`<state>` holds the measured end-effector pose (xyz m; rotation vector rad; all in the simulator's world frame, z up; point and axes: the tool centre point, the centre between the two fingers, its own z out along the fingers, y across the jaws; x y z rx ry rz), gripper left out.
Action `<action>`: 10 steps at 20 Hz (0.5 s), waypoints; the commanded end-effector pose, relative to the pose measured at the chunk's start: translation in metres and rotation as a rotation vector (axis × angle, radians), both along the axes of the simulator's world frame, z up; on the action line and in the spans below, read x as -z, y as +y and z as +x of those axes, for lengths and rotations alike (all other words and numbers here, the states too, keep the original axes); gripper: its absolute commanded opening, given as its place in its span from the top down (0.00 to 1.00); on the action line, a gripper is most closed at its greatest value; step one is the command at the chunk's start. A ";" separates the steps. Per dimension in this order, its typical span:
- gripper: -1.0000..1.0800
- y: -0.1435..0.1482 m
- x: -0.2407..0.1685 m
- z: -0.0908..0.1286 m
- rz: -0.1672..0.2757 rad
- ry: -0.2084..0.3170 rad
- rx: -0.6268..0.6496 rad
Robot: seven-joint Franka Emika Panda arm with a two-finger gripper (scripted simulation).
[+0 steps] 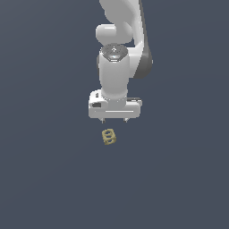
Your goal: Pick up the object and move it to a goal position.
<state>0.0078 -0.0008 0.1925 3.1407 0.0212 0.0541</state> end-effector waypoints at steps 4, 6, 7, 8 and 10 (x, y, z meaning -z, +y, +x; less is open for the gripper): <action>0.04 -0.004 0.001 -0.001 -0.005 0.004 -0.004; 0.04 -0.011 0.001 -0.003 -0.015 0.012 -0.010; 0.04 -0.014 0.001 -0.005 -0.020 0.015 -0.012; 0.04 -0.017 0.001 -0.006 -0.024 0.019 -0.014; 0.04 -0.021 0.001 -0.007 -0.029 0.023 -0.013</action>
